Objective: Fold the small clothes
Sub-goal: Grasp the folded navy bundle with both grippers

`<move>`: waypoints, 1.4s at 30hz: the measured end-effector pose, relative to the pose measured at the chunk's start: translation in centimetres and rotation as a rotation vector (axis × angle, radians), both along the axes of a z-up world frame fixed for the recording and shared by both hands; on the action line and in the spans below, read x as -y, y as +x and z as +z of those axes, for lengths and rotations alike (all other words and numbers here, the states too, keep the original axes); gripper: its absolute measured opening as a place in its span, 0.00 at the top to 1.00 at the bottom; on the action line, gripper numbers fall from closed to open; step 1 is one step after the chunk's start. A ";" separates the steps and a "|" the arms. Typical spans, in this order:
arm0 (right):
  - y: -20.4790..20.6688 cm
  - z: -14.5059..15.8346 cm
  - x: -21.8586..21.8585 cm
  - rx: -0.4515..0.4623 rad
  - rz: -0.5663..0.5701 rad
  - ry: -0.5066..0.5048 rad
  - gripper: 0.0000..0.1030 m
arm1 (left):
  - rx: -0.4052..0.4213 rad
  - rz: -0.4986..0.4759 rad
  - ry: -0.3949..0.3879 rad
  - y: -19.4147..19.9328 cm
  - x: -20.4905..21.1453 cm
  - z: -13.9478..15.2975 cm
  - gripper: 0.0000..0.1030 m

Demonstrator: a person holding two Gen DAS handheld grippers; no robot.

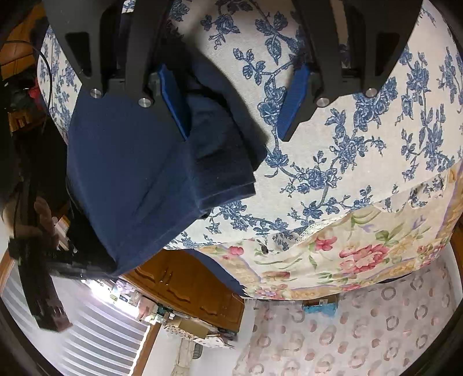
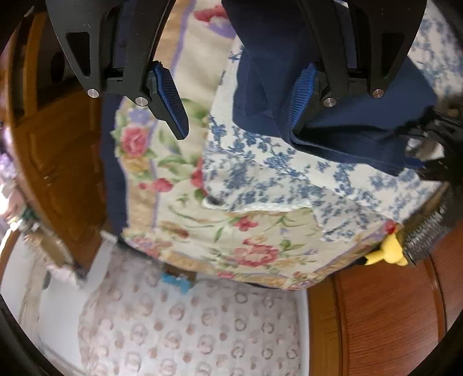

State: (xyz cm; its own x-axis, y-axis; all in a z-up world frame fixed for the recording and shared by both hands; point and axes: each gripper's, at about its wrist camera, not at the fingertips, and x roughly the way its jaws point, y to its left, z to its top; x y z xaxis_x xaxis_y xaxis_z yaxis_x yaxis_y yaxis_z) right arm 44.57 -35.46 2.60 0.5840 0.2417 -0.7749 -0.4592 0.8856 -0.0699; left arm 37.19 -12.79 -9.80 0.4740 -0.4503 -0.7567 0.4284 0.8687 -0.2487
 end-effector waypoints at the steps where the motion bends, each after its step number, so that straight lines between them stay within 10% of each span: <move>1: 0.3 0.2 0.2 -0.009 -0.003 0.015 0.33 | 0.005 -0.001 0.005 -0.1 0.0 0.0 0.39; 17: -3.3 -2.2 2.6 -0.094 -0.096 0.148 0.32 | -0.021 0.009 -0.027 0.9 0.1 0.1 0.40; 31: -4.6 -7.1 3.5 -0.277 -0.156 0.291 0.30 | -0.008 -0.056 -0.057 1.1 1.3 1.3 0.86; 39: -5.4 -7.3 2.8 -0.319 -0.114 0.328 0.31 | 0.061 -0.091 -0.119 -0.8 1.6 4.1 0.89; 42: -5.6 -7.1 2.2 -0.345 -0.078 0.329 0.51 | 0.086 -0.107 -0.155 -1.7 1.6 5.6 0.90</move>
